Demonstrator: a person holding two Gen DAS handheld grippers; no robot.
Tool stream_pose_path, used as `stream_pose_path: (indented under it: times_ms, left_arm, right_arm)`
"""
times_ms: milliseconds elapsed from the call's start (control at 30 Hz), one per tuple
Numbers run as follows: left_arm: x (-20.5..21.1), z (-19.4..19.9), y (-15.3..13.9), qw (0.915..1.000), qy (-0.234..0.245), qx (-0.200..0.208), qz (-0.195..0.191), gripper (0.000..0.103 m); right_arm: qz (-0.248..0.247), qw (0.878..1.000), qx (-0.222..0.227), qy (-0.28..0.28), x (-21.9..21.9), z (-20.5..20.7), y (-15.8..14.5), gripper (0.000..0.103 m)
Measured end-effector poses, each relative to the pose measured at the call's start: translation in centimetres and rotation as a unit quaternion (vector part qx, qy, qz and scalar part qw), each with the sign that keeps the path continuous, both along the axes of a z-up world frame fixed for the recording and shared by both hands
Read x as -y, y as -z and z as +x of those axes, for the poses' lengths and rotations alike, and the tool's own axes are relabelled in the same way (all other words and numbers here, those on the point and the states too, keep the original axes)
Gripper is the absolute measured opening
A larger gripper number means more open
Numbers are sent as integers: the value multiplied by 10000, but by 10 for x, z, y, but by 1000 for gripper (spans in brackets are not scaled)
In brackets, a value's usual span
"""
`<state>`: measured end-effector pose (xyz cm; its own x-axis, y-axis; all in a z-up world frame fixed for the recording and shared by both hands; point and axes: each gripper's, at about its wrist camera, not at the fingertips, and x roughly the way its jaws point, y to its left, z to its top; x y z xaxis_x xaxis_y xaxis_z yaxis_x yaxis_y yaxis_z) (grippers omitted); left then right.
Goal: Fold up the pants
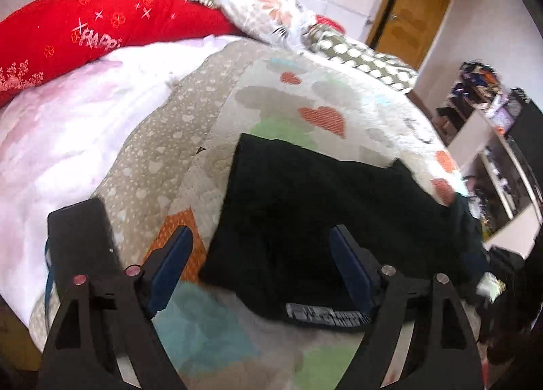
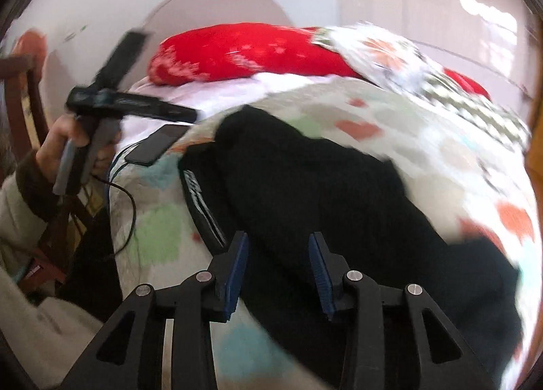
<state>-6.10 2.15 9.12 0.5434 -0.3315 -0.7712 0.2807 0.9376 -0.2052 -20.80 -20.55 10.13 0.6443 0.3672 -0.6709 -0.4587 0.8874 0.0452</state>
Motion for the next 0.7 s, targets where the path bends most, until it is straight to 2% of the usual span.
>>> stream_pose_path:
  times_ms: [67,200,267,300,367,467,533,600,700]
  left_arm:
    - [4,9,10,9999,-19,-130,-54,83]
    - [19,30,31,9986,159,-479,-145,82]
    - [22,32,33,9979,215,-571,-226,62]
    - [22,32,31,9976,221,-607,-231,42]
    - [19,26,21,9974,270,-568,-341,42]
    - [14,8,2,9985,311,-369,-259,40]
    - [6,-8,-8,9992,288,-221,-182,40]
    - [-1,-15,0,9994,127,-317,10,41]
    - [-5,-16,25,9975,-55,-613,335,42]
  right_arm:
    - [-158,9996,-42,-213,-25,21,16,39]
    - [-467,9978,-341,-314,-45,46,50,38]
    - [-377,9983,-382,-241,-42,54,53,33]
    - [-154,9989,-412,-186,-36,55,49,29]
    - [116,9993,-353,-65,-26,53,39,17]
    - [538,9977,-369,-192,-16,39,18,16]
    - [600,9969,-309,-394,-21,28,7,16]
    - [631,9960,-337,-539,-31,18,7,16]
    - [471,9948,-693,-576,-49,23,33,18]
